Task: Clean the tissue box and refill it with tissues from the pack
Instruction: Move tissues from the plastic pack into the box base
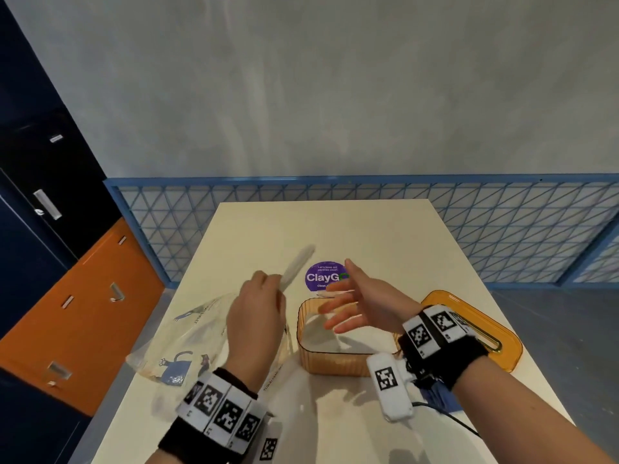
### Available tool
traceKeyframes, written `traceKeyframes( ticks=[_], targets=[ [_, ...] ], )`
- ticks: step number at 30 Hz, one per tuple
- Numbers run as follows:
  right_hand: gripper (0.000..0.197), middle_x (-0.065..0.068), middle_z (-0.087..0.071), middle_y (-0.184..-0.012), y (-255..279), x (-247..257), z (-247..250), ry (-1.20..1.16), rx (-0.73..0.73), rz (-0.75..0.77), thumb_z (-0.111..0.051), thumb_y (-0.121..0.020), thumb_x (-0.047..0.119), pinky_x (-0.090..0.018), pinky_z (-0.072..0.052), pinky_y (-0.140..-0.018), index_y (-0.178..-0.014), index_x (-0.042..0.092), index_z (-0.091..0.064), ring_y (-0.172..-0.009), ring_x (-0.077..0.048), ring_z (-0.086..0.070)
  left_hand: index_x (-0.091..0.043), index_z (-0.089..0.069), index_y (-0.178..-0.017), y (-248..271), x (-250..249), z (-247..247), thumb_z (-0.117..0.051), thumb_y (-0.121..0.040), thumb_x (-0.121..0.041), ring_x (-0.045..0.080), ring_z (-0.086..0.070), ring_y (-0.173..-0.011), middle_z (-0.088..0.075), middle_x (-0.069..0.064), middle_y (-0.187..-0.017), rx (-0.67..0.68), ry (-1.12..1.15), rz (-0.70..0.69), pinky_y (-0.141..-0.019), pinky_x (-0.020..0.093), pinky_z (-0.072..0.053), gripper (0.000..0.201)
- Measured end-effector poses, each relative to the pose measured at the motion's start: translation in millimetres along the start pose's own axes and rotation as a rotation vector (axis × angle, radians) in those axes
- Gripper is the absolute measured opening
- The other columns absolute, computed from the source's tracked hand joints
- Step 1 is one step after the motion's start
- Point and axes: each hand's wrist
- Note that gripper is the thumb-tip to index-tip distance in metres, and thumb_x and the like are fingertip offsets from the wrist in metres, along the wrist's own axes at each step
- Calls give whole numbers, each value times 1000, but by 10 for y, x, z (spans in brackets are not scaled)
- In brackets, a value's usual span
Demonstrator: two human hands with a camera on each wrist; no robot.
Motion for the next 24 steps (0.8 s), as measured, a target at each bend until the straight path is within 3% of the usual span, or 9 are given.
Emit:
traceKeyframes(
  ticks=[3,5,7,10,12,14,16,20,24],
  targets=[
    [61,-22,-64,-109,35,106,0,-160,68,-5,-34,-95,53,-40,-60,-73,-123,2,-50,-90,-37,-67,-20,-62,-98,136,-83,-169,-51,-80,-12,21,-57,-72,-62,0,-84,21,72,-189,-52,30,-45,23],
    [42,-20,-62,-114,65,119,49,-154,60,18,-45,-97,30,-40,-59,-78,-126,0,-49,-93,-33,-66,-28,-56,-105,221,-118,-282,-43,-80,-20,16,-52,-86,-63,-2,-92,79,106,-316,-66,27,-42,29],
    [32,-16,-62,-119,89,93,127,-60,39,69,-49,-94,8,-37,-60,-76,-126,2,-52,-98,-29,-64,-36,-54,-114,274,-135,-352,-45,-85,-34,10,-43,-107,-58,-5,-113,163,229,-317,-84,25,-36,31],
    [28,-11,-62,-116,155,66,242,-24,-28,109,-48,-92,-1,-33,-61,-66,-115,10,-57,-97,-25,-63,-40,-50,-120,295,-180,-335,-45,-84,-54,4,-29,-127,-38,-12,-130,160,668,-6,-104,15,-24,38],
    [29,-10,-61,-115,206,67,298,-56,-55,123,-48,-91,-2,-31,-60,-61,-116,10,-54,-96,-25,-61,-33,-45,-126,222,-178,-310,-49,-91,-46,11,-31,-130,-34,-9,-132,102,901,353,-108,25,-29,37],
    [27,-8,-61,-111,243,60,337,-64,-69,135,-48,-91,-1,-31,-60,-61,-113,12,-55,-95,-25,-60,-27,-37,-135,101,-145,-294,-44,-95,-43,16,-41,-124,-38,-3,-137,202,1091,695,-101,33,-38,44],
    [25,-8,-62,-106,263,46,359,-78,-82,147,-49,-91,1,-32,-60,-62,-110,14,-56,-94,-25,-60,-25,-35,-132,3,-152,-276,-43,-94,-47,25,-56,-109,-50,9,-133,406,1320,885,-87,38,-49,45],
    [20,-8,-62,-101,273,-11,323,-149,-103,161,-47,-92,3,-33,-59,-63,-106,15,-56,-91,-23,-61,-21,-39,-117,-100,-282,-235,-48,-93,-45,26,-61,-89,-58,14,-118,645,1430,938,-70,37,-52,35],
    [22,-7,-66,-98,292,-22,314,-189,-104,206,-45,-92,1,-30,-59,-61,-107,14,-57,-84,-20,-64,-20,-43,-113,-160,-292,-286,-41,-96,-43,22,-56,-91,-58,3,-96,581,1300,923,-72,34,-47,29]
  ],
)
Point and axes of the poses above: each hand's wrist, its own y-axis away from the middle knuckle, its own z-axis out of the back of the hand, x = y × z
